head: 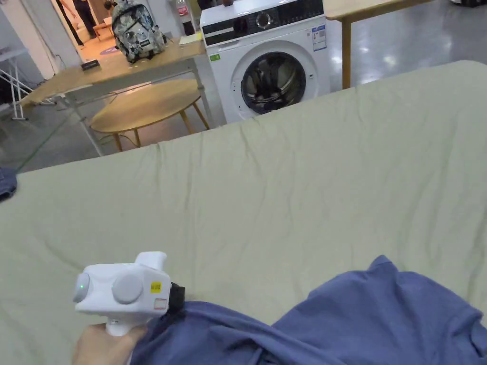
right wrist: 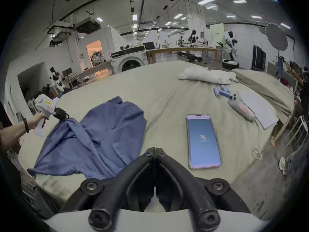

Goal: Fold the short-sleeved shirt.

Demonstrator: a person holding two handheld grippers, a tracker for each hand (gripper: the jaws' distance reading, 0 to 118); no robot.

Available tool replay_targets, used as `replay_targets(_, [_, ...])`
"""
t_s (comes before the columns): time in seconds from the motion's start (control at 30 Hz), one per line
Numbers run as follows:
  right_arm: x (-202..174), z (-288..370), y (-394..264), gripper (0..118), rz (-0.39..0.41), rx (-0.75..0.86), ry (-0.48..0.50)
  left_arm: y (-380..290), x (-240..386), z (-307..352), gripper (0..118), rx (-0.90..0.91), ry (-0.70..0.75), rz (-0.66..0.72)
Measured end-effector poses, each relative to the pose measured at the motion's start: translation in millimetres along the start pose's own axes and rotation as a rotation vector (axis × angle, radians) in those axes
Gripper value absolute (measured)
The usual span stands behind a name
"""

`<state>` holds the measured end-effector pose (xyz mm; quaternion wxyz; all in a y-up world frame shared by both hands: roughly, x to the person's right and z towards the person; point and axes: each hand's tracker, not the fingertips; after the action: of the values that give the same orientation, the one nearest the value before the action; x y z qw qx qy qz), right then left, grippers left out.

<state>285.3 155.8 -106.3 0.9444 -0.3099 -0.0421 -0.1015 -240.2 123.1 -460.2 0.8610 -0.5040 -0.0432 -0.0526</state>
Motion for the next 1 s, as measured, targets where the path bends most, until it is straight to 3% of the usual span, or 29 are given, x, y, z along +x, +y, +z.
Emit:
replay_targets(0.07, [-6, -17, 26, 0, 0.025, 0.0, 0.02, -3, 5, -2, 3, -0.016, -0.009, -0.014])
replay_targets(0.1, [-11, -25, 42, 9, 0.047, 0.001, 0.03, -3, 7, -2, 3, -0.02, -0.004, -0.019])
replay_targets(0.2, [-24, -70, 93, 89, 0.064, -0.061, 0.121, -3, 11, 1, 3, -0.017, 0.019, -0.003])
replay_targets(0.23, [-34, -86, 112, 90, 0.078, -0.08, 0.179, -2, 11, 0, 3, -0.023, 0.019, 0.001])
replay_targets(0.37, [-55, -188, 148, 89, 0.147, -0.264, 0.174, -2, 21, 1, 3, -0.059, 0.028, -0.034])
replay_targets(0.53, [-65, -278, 139, 86, 0.178, -0.472, 0.082, -4, 15, 4, 2, -0.06, 0.0, 0.004])
replay_targets(0.57, [-70, -279, 134, 77, 0.196, -0.48, 0.058, -4, 14, 4, 2, -0.061, -0.011, 0.016])
replay_targets(0.63, [-81, -263, 134, 70, 0.326, -0.418, 0.049, -4, 13, 4, 2, -0.064, -0.022, 0.029])
replay_targets(0.67, [-84, -256, 136, 56, 0.307, -0.423, 0.063, -2, 11, 2, 2, -0.066, -0.027, 0.039])
replay_targets(0.7, [-85, -252, 137, 23, 0.293, -0.423, 0.065, -2, 11, 3, 2, -0.066, -0.029, 0.046])
replay_targets(0.73, [-85, -248, 137, 0, 0.281, -0.427, 0.08, -5, 10, 4, 2, -0.06, -0.032, 0.059])
replay_targets(0.9, [-81, -200, 160, 0, 0.242, -0.298, 0.108, -31, -26, 70, 0, 0.219, -0.175, 0.279])
replay_targets(1.0, [-88, -140, 196, 0, 0.22, -0.155, 0.172, -45, -44, 150, 0, 0.382, -0.184, 0.205])
